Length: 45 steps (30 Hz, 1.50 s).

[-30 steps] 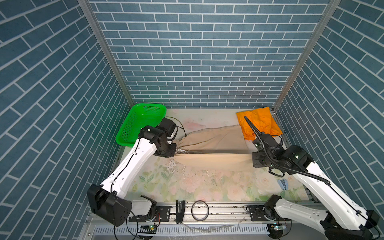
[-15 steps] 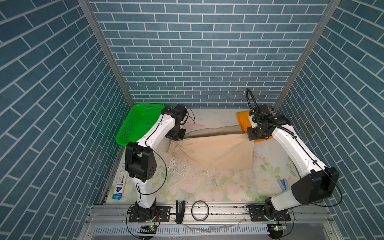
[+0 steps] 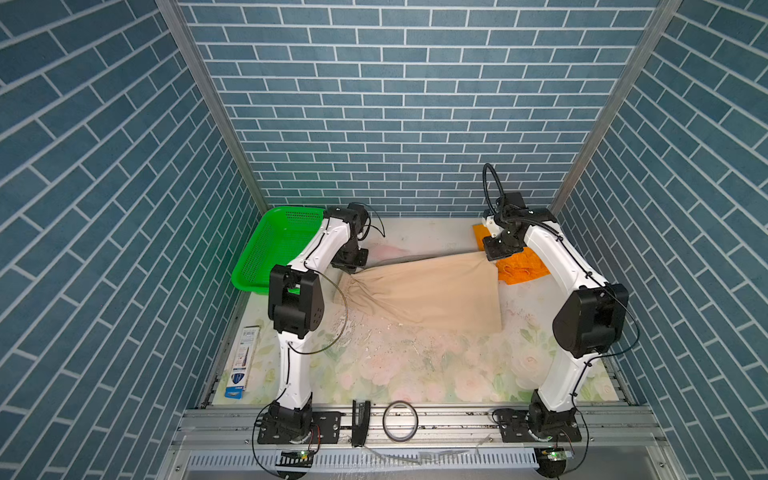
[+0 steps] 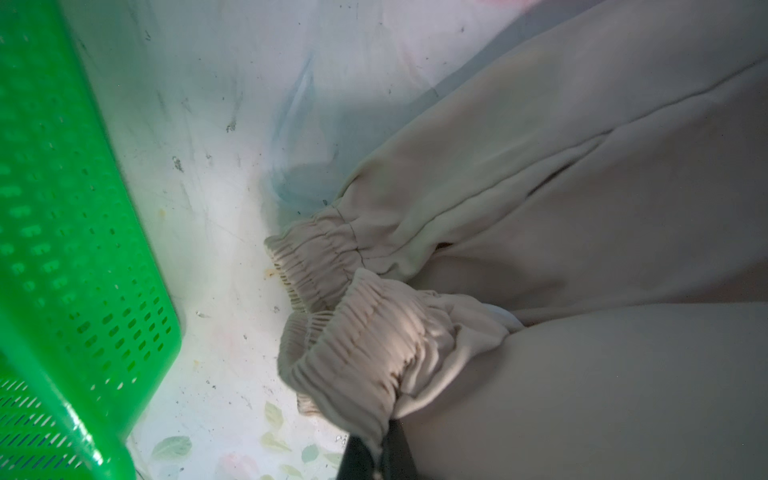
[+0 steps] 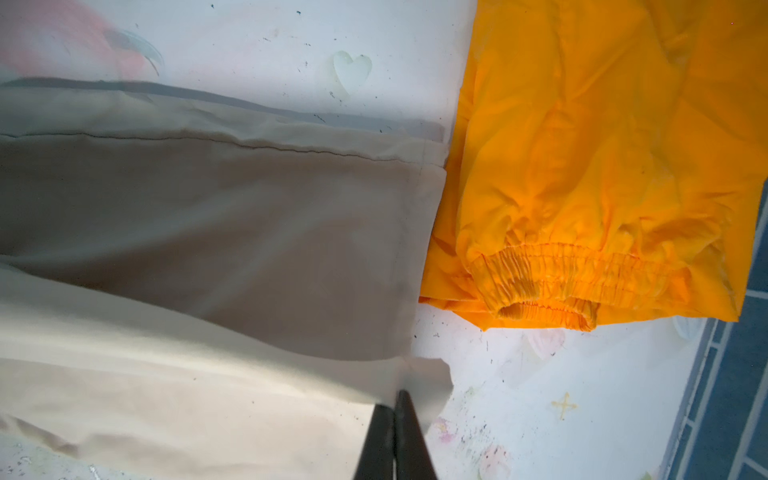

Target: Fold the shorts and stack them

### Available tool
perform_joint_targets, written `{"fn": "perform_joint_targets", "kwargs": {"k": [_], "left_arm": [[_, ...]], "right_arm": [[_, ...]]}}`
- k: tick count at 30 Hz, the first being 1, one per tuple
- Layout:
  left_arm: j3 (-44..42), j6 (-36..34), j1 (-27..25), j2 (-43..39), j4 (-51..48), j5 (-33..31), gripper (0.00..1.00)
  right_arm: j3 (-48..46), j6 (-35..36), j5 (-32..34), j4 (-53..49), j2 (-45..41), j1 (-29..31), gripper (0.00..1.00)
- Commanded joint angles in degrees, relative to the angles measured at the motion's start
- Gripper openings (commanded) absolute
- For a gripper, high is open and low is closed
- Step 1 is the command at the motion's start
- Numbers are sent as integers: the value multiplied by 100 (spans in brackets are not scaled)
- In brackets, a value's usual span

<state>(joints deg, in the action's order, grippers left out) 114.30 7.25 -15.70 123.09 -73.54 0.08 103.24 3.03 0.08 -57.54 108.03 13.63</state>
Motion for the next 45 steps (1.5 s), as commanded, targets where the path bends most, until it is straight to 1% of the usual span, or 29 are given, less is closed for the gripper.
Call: {"fn": "perform_joint_targets", "kwargs": {"k": [1,4,10,12,18,23,26,27,29,31,33,34,36,37,40,42,45], "left_arm": [[249,-76,293,219,-565,-700,0],[408,-9,370,406,-582,-799,0],[591,119,401,675,-443,-738,0],[652,143,401,739,-368,-724,3],[994,181,472,1031,-372,-658,7],[1151,192,563,1163,-334,-619,7],[1150,181,585,1214,-294,-600,0],[1119,181,586,1198,-286,-598,0],[925,182,586,1076,-161,-462,0],[445,154,578,745,231,5,0],[-314,185,509,225,793,644,0],[-650,219,463,1,997,785,0],[-1280,293,385,-389,1319,874,0],[-1445,335,375,-482,1342,842,0],[-1757,368,306,-541,1295,648,0],[-1930,384,164,-602,1391,480,0],[-2265,441,-7,-822,1904,759,0]], "right_arm": [[145,289,644,28,192,-255,0],[146,312,660,195,317,-277,0],[188,331,635,490,527,-351,0],[204,331,550,590,589,-361,0],[368,356,452,722,847,-370,0],[628,367,425,712,1140,-369,0],[752,365,463,682,1244,-370,0],[774,365,464,661,1255,-370,0],[736,365,458,649,1196,-370,0],[586,332,473,660,1021,-364,0],[327,260,460,636,760,-369,0],[175,207,453,652,615,-370,0],[-225,85,392,778,299,-369,0],[-371,48,371,823,184,-365,0],[-764,-21,415,993,-56,-367,0],[-870,-46,423,1025,-97,-370,0],[-904,-57,400,1076,-64,-369,0]]}}
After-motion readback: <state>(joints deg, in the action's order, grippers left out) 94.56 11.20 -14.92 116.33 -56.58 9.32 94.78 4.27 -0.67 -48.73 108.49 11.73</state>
